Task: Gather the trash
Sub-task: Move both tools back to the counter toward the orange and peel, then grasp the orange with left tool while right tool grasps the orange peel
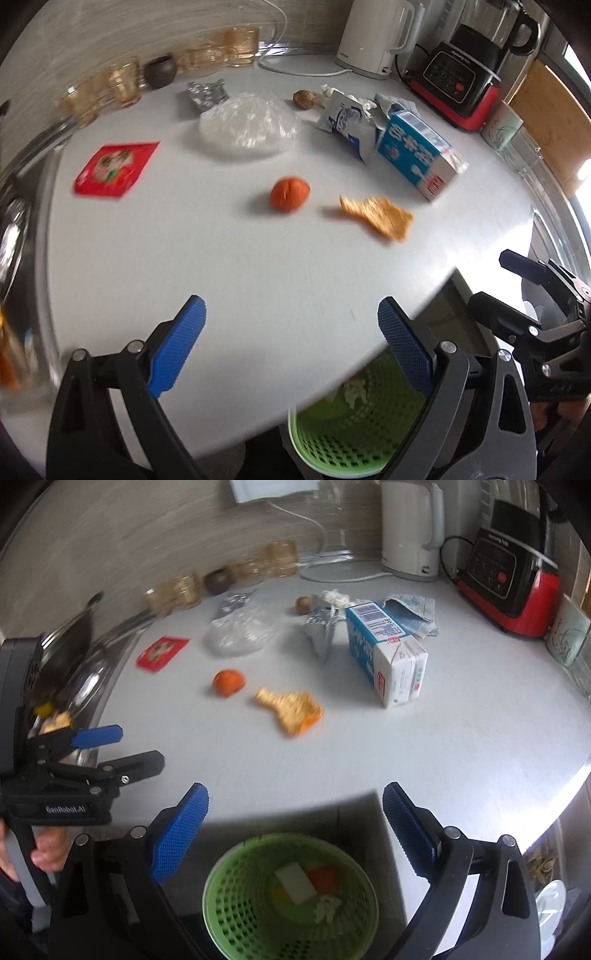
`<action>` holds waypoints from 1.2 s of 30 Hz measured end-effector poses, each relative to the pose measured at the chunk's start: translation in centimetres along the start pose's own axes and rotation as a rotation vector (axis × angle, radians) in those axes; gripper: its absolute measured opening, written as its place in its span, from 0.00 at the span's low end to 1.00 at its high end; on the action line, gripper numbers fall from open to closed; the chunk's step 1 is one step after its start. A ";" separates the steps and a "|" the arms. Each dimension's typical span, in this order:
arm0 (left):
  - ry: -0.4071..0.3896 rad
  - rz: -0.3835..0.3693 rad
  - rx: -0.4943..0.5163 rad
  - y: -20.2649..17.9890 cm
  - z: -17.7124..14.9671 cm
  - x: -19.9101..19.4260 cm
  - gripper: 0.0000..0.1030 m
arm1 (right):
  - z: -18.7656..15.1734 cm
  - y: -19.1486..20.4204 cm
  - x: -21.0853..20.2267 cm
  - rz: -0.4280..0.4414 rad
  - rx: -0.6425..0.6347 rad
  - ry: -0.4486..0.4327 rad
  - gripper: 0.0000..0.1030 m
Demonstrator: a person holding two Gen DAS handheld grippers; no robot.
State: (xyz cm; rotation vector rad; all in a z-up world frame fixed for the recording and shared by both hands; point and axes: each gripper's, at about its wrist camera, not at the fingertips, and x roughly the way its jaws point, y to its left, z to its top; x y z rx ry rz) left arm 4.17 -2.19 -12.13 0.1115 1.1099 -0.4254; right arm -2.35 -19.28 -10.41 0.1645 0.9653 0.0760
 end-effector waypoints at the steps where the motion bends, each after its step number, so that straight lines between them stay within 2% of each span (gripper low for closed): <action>1: 0.005 -0.004 0.006 0.1 0.6 0.6 0.87 | 0.5 0.0 0.6 -0.007 0.009 0.003 0.92; 6: 0.025 -0.048 0.038 1.0 3.7 4.0 0.87 | 2.2 0.2 3.7 -0.054 0.044 0.011 0.92; 10: 0.025 -0.071 0.067 1.2 4.9 5.6 0.87 | 2.9 0.0 5.4 -0.090 0.067 0.016 0.92; 16: -0.021 -0.097 0.129 0.6 6.2 6.4 0.85 | 2.7 -0.8 6.3 -0.112 0.116 0.005 0.92; 19: -0.031 -0.105 0.150 0.3 6.5 6.8 0.77 | 2.4 -0.9 6.6 -0.115 0.136 0.003 0.92; 28: -0.020 -0.129 0.187 0.2 6.5 7.8 0.42 | 2.3 -0.7 7.1 -0.111 0.137 -0.006 0.92; 30: -0.023 -0.139 0.192 0.2 6.5 7.9 0.30 | 2.3 -0.4 7.2 -0.105 0.122 -0.016 0.89; 36: -0.045 -0.144 0.182 0.6 6.4 7.7 0.25 | 2.8 0.0 8.3 -0.077 0.078 -0.022 0.82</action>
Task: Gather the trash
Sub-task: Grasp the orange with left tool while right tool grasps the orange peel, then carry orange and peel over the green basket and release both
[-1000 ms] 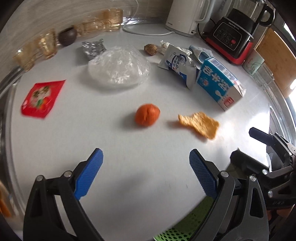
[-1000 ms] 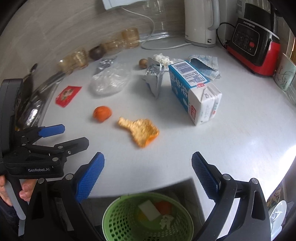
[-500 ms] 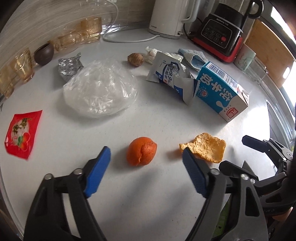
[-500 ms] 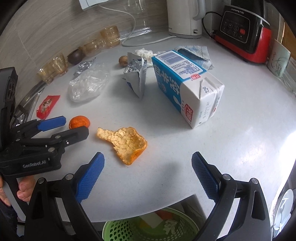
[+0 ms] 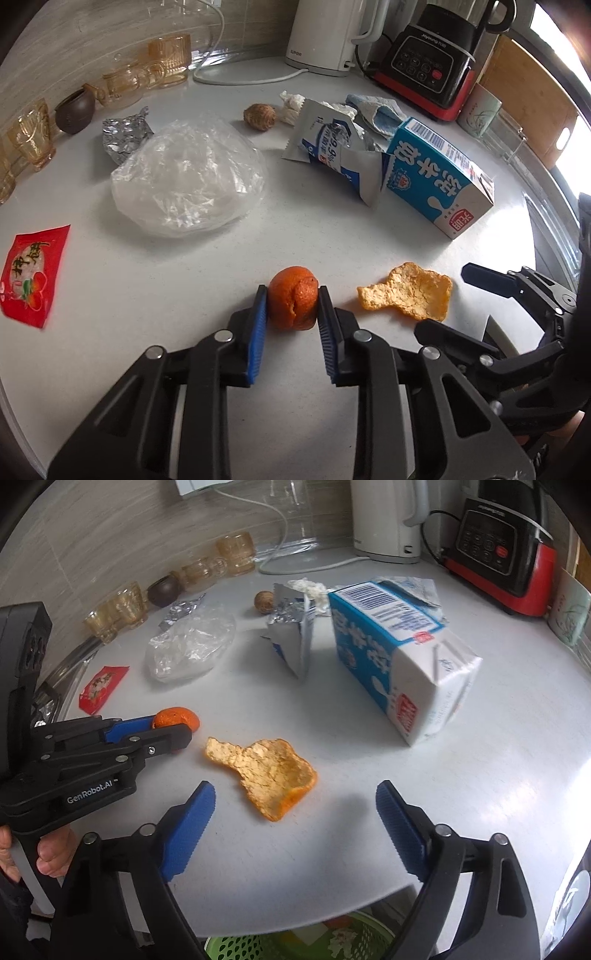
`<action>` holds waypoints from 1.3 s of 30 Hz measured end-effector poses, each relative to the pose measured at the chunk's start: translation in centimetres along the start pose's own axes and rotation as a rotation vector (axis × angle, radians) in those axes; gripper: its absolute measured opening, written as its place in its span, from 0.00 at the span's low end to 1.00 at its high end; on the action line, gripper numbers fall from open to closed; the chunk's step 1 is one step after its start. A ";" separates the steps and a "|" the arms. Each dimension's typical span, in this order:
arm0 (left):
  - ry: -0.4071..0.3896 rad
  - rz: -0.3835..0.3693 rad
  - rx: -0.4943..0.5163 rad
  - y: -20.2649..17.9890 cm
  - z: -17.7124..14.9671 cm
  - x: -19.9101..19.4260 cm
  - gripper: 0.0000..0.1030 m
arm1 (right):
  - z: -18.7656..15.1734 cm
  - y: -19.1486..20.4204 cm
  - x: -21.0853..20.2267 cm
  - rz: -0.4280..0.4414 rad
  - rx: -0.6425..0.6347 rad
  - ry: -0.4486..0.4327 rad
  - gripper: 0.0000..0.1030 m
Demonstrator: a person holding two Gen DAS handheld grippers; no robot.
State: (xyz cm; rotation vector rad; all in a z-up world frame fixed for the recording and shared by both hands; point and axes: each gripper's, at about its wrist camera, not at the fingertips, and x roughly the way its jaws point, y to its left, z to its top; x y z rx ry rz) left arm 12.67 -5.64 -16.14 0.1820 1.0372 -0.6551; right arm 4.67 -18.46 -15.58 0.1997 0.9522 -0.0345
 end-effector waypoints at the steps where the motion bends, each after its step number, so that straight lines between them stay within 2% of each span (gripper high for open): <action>1: 0.000 -0.002 -0.007 0.2 0.0 -0.1 0.25 | 0.1 0.1 0.2 0.000 -0.010 -0.001 0.82; 10: -0.015 -0.016 -0.072 2.0 -1.2 -2.2 0.25 | 1.1 1.0 1.4 0.003 -0.180 -0.003 0.72; 19: -0.006 -0.010 -0.120 3.0 -3.0 -3.6 0.25 | 1.5 1.7 1.6 0.008 -0.286 0.009 0.39; 27: -0.008 0.001 -0.156 3.1 -4.2 -4.6 0.25 | 1.1 2.0 0.8 0.020 -0.265 0.000 0.23; 39: -0.020 0.011 -0.150 1.2 -4.8 -5.8 0.25 | 0.8 2.2 -0.1 0.054 -0.256 0.003 0.17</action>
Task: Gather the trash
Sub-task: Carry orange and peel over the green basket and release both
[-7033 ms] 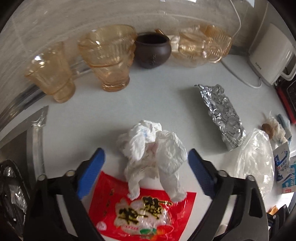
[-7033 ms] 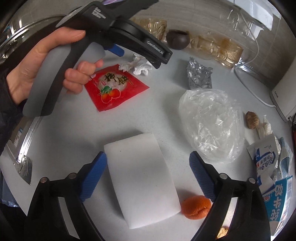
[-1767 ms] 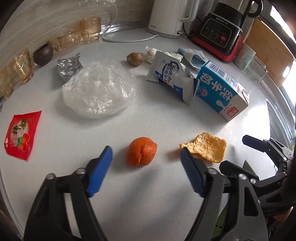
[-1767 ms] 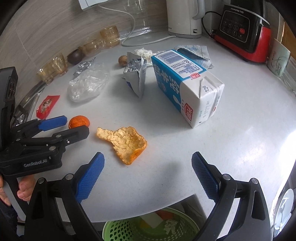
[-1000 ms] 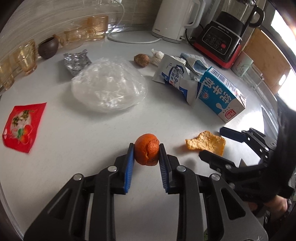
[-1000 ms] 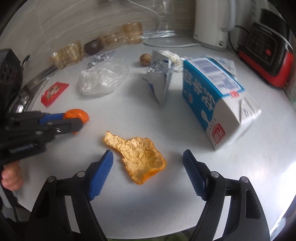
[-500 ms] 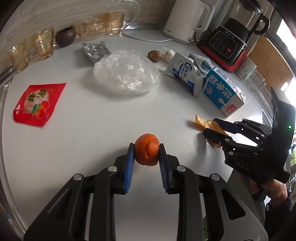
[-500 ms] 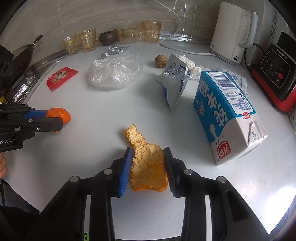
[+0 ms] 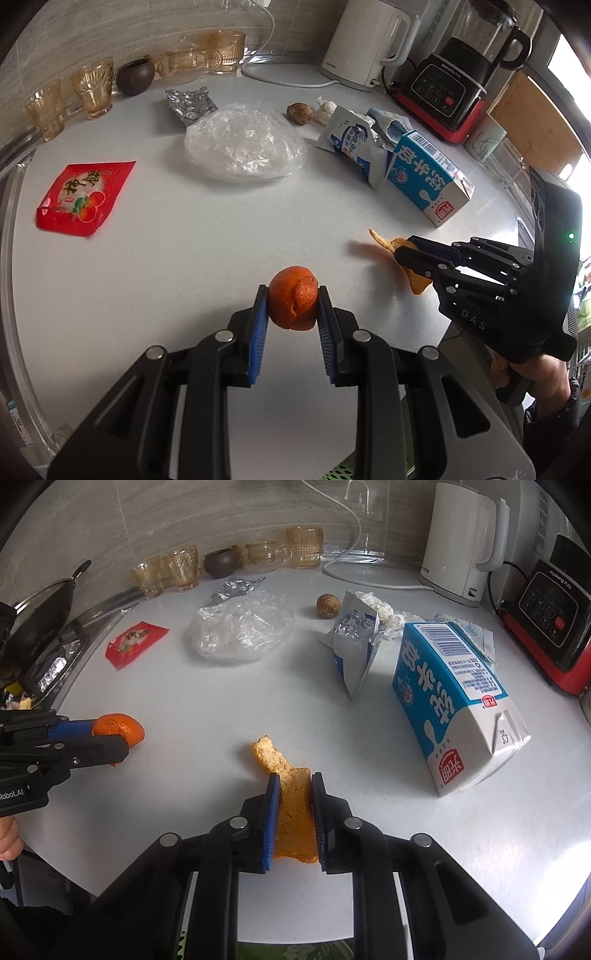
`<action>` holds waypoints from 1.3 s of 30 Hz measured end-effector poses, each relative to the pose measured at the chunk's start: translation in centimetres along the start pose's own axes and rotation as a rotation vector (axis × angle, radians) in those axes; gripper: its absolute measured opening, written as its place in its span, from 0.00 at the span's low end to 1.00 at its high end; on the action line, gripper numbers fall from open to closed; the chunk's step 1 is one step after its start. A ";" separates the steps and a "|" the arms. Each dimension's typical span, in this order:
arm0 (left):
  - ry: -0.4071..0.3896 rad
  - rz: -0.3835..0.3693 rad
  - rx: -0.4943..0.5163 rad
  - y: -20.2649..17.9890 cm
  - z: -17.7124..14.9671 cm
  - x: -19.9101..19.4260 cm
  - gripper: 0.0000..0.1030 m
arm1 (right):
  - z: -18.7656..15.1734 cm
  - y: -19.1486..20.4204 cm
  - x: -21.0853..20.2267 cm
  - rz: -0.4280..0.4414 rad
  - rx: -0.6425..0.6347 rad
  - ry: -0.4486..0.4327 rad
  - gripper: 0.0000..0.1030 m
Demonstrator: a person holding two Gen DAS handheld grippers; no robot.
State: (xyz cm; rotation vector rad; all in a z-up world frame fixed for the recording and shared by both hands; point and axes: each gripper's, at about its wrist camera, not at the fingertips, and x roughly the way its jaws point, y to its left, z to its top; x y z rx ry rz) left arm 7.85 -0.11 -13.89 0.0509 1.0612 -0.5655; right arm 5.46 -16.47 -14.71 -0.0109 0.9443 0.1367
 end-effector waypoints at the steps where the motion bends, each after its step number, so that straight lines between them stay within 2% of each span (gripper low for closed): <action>1: 0.000 0.000 0.000 -0.1 0.0 -0.1 0.25 | 0.0 0.0 -0.3 0.003 0.001 -0.003 0.17; 6: 0.005 -0.009 0.021 -1.6 -0.8 -1.5 0.25 | -0.4 0.7 -3.3 0.021 -0.013 -0.027 0.17; 10: 0.006 -0.032 0.034 -3.5 -2.1 -3.1 0.25 | -2.0 1.4 -6.8 0.031 -0.029 -0.039 0.17; 17: 0.025 -0.068 0.057 -8.1 -5.9 -6.0 0.25 | -6.3 1.4 -12.5 0.052 0.002 -0.040 0.17; 23: 0.054 -0.085 0.039 -12.1 -9.3 -7.2 0.25 | -10.6 0.3 -16.5 0.081 0.017 -0.043 0.17; 30: 0.058 -0.047 -0.002 -16.2 -12.7 -7.3 0.25 | -13.2 -1.4 -19.1 0.097 -0.021 -0.067 0.17; 39: 0.069 -0.017 -0.028 -18.0 -14.4 -7.5 0.25 | -14.4 -2.3 -20.3 0.124 -0.033 -0.078 0.17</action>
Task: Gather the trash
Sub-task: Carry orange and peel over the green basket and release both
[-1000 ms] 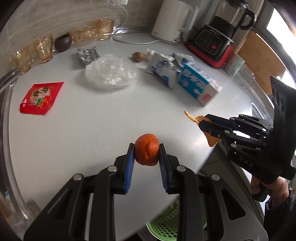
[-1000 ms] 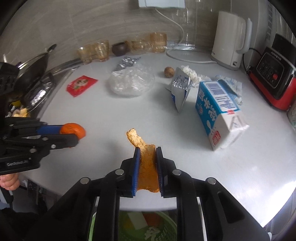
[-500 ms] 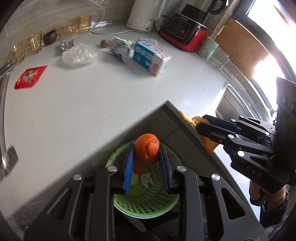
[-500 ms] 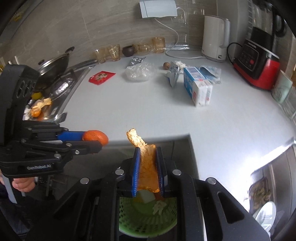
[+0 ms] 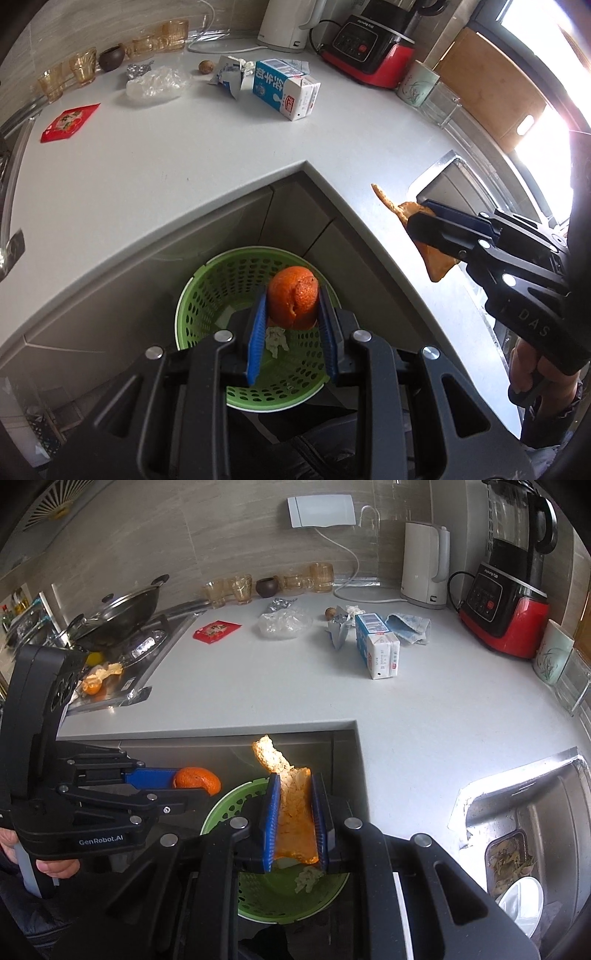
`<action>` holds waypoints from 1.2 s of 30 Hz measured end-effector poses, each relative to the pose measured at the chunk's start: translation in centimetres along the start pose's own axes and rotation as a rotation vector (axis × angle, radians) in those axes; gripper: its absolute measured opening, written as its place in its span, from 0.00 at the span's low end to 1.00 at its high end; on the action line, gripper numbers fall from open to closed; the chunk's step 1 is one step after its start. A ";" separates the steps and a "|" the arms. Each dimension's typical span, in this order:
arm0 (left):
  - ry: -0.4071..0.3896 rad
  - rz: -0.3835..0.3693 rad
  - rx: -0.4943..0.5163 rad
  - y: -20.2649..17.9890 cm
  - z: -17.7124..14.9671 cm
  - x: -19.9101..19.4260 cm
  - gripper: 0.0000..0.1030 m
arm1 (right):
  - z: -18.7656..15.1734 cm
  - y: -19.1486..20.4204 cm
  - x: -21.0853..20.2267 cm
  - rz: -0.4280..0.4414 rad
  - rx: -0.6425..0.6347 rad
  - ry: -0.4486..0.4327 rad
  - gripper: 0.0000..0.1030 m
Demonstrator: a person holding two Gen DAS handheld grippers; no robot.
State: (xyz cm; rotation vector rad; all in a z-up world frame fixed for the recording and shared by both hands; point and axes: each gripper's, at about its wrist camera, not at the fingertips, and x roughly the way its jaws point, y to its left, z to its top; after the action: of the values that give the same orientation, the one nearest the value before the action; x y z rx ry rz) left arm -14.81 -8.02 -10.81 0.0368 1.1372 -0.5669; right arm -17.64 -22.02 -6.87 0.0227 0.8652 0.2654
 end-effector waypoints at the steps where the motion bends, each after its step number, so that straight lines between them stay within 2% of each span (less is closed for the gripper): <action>1: 0.000 0.003 -0.002 -0.1 -0.1 0.0 0.25 | -0.1 0.0 -0.1 0.005 -0.001 -0.001 0.17; 5: 0.004 0.015 -0.007 -0.5 -0.7 0.0 0.26 | -0.5 0.1 -0.3 0.015 -0.011 0.003 0.18; 7: 0.011 0.023 -0.008 -0.6 -0.9 0.1 0.40 | -0.5 0.1 -0.3 0.017 -0.009 0.005 0.18; 8: 0.012 0.034 -0.008 -0.7 -0.9 0.1 0.54 | -0.6 0.1 -0.3 0.018 -0.008 0.007 0.18; 9: 0.007 0.051 -0.005 -0.8 -1.0 0.1 0.62 | -0.6 0.1 -0.2 0.018 -0.007 0.008 0.18; 15: -0.005 0.098 0.001 -0.9 -0.9 -0.2 0.79 | -0.9 0.3 0.1 0.025 -0.014 0.018 0.18; 18: -0.011 0.150 -0.007 -0.6 -0.8 -0.4 0.88 | -1.0 0.5 0.3 0.031 -0.017 0.024 0.18; 24: -0.050 0.295 -0.049 1.6 -0.4 -1.6 0.93 | -1.4 1.0 1.1 0.045 -0.028 0.051 0.19; 31: -0.056 0.357 -0.145 5.7 -0.3 -2.7 0.93 | -2.1 2.1 3.0 0.049 -0.058 0.111 0.23; 32: -0.053 0.361 -0.158 6.2 -0.4 -2.8 0.93 | -2.2 2.3 3.2 0.049 -0.058 0.114 0.28; 33: -0.049 0.367 -0.173 6.9 -0.4 -2.9 0.93 | -2.2 2.4 3.4 0.052 -0.052 0.117 0.42; 35: -0.045 0.374 -0.193 7.8 -0.4 -2.9 0.93 | -2.0 2.5 3.4 0.040 -0.044 0.105 0.61; 36: -0.043 0.376 -0.201 8.2 -0.4 -3.0 0.93 | -1.9 2.6 3.4 0.035 -0.042 0.101 0.68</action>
State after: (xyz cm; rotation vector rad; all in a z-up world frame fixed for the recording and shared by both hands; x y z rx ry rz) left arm -12.41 0.33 -10.51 0.0629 1.1064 -0.1179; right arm -17.57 -18.91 -10.30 -0.0150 0.9596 0.3191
